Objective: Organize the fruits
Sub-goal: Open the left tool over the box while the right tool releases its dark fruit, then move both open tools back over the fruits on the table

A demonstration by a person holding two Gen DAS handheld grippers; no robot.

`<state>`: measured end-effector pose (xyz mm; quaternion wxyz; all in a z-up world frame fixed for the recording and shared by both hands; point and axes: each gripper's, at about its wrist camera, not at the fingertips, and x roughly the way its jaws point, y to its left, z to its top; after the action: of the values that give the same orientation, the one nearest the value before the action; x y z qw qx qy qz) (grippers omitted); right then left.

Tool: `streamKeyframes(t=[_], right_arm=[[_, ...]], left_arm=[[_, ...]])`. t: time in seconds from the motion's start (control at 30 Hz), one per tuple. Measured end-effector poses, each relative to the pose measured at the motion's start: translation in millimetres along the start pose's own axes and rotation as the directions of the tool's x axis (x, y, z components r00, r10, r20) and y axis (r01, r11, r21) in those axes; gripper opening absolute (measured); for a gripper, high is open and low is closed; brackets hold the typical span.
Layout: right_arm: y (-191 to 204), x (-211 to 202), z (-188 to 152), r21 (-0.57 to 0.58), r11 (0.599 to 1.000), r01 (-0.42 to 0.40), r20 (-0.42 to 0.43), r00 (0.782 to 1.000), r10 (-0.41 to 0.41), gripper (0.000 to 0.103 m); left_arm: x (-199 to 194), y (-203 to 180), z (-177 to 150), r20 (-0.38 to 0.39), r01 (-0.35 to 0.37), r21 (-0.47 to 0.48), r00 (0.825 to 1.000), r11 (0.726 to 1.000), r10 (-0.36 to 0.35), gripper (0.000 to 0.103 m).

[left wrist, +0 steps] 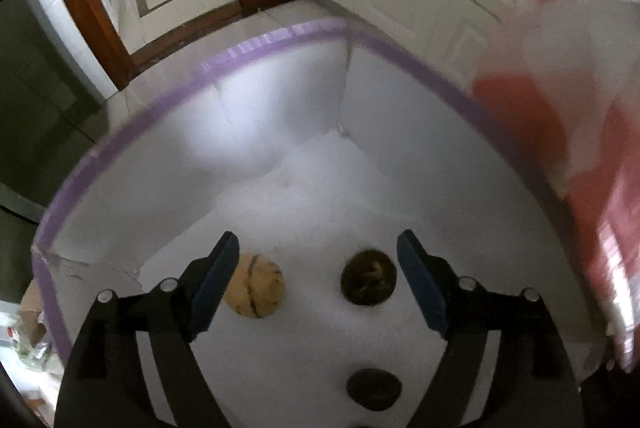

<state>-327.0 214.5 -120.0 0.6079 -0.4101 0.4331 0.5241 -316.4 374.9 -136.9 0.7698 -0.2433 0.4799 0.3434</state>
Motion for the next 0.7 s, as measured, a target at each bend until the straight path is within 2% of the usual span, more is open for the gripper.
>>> streamKeyframes(t=[0.1,0.17,0.2,0.23,0.27,0.33,0.37,0.43,0.47,0.53,0.6,0.63,0.7], right_arm=[[4.8,-33.2,-4.0,-0.032,0.999,-0.04,0.101,0.994,0.043,0.075],[3.0,-59.4,-6.5,-0.039,0.996,-0.081,0.175,0.981,0.087,0.075],[-1.5,-74.1,-7.1,-0.036,0.994,-0.101,0.216,0.971,0.106,0.075],[-6.0,-95.3,-10.0,-0.027,0.992,-0.125,0.277,0.952,0.128,0.076],[-8.4,-107.4,-11.3,-0.019,0.991,-0.136,0.312,0.941,0.135,0.077],[-21.4,-148.0,-21.3,0.012,0.99,-0.142,0.42,0.899,0.124,0.082],[-29.7,-162.6,-27.7,0.026,0.99,-0.137,0.458,0.882,0.11,0.083],[-48.5,-195.6,-45.8,0.083,0.99,-0.112,0.537,0.842,0.05,0.087],[-55.7,-204.8,-53.1,0.111,0.989,-0.101,0.56,0.828,0.022,0.087],[-80.0,-228.0,-78.0,0.197,0.978,-0.073,0.605,0.794,-0.062,0.087],[-106.5,-245.2,-102.9,0.283,0.958,-0.041,0.617,0.773,-0.149,0.087],[-124.3,-254.5,-121.0,0.349,0.937,-0.027,0.619,0.757,-0.209,0.087],[-158.5,-259.4,-147.7,0.452,0.892,-0.007,0.61,0.732,-0.303,0.087]], left_arm=[[-28.5,4.7,7.4,0.102,-0.062,-0.039,0.993,0.997,0.065,0.083],[-56.1,7.4,16.2,0.209,-0.118,-0.068,0.969,0.991,0.13,0.09],[-71.2,7.3,19.8,0.265,-0.14,-0.08,0.952,0.987,0.156,0.095],[-92.6,5.2,23.6,0.341,-0.158,-0.092,0.922,0.983,0.18,0.098],[-106.0,2.2,24.4,0.385,-0.16,-0.094,0.904,0.983,0.184,0.099],[-136.9,-9.4,26.9,0.486,-0.153,-0.081,0.857,0.985,0.173,0.101],[-156.4,-21.0,25.8,0.547,-0.147,-0.058,0.822,0.987,0.155,0.101],[-189.9,-47.6,23.0,0.635,-0.129,0.016,0.767,0.992,0.09,0.101],[-200.0,-61.4,23.4,0.655,-0.114,0.055,0.754,0.992,0.05,0.101],[-224.0,-96.9,21.7,0.668,-0.051,0.172,0.74,0.984,-0.078,0.101],[-240.0,-131.4,21.8,0.655,0.012,0.265,0.732,0.964,-0.189,0.101],[-244.2,-147.5,20.8,0.643,0.036,0.296,0.731,0.954,-0.228,0.101],[-252.2,-193.8,26.1,0.577,0.127,0.388,0.739,0.913,-0.348,0.101]])
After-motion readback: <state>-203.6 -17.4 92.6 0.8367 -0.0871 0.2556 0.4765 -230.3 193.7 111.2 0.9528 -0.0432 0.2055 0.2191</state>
